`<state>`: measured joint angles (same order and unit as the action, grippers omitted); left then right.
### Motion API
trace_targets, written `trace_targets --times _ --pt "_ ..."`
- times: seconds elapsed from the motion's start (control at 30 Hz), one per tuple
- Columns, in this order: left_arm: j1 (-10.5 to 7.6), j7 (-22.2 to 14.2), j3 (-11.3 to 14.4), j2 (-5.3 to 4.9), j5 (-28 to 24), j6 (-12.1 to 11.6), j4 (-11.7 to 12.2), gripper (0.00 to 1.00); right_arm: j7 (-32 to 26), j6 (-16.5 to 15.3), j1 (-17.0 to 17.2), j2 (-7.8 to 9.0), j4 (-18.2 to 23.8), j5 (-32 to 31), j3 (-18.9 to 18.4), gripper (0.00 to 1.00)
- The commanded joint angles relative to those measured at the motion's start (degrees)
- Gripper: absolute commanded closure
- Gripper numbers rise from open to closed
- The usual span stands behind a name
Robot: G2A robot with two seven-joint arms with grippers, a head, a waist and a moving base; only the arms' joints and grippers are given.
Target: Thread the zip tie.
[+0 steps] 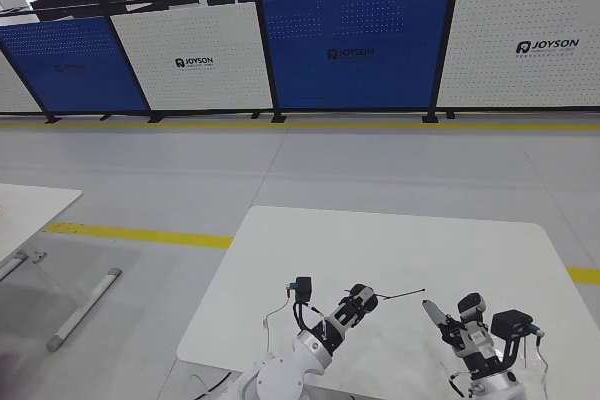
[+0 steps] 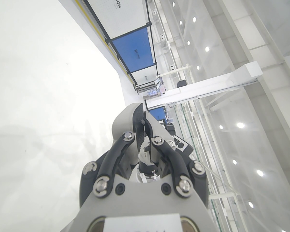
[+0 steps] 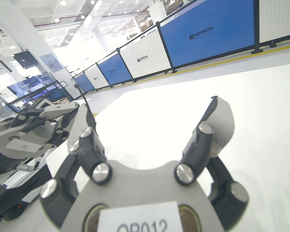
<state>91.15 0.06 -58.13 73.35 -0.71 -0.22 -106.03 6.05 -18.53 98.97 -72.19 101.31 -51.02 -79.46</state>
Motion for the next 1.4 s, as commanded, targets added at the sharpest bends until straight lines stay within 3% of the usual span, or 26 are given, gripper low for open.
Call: trace_targets --times 0.0,0.43,0.53,0.77,1.13,1.37 --pt "0.0 0.0 0.0 0.0 0.0 0.0 0.0 1.0 0.0 0.0 0.0 0.0 0.0 0.0 0.0 0.0" --pt "0.0 0.0 0.0 0.0 0.0 0.0 0.0 1.0 -0.92 -0.15 -0.44 0.12 -0.75 0.22 -0.64 0.0" --pt "0.0 0.0 0.0 0.0 0.0 0.0 0.0 1.0 -0.92 -0.95 -0.68 0.4 -1.01 -2.25 -1.31 0.0" --pt "0.0 0.0 0.0 0.0 0.0 0.0 0.0 1.0 -4.78 -0.74 -2.52 0.85 -1.55 -12.51 2.28 0.0" --pt "-0.22 0.54 0.07 0.08 -0.29 0.22 0.15 1.0 -3.28 1.32 -3.21 0.63 -1.89 -13.23 3.48 0.0" --pt "-1.74 2.68 2.55 0.69 0.17 1.75 0.81 1.0 -4.62 1.46 -6.09 0.26 -5.28 -13.72 6.65 0.0"
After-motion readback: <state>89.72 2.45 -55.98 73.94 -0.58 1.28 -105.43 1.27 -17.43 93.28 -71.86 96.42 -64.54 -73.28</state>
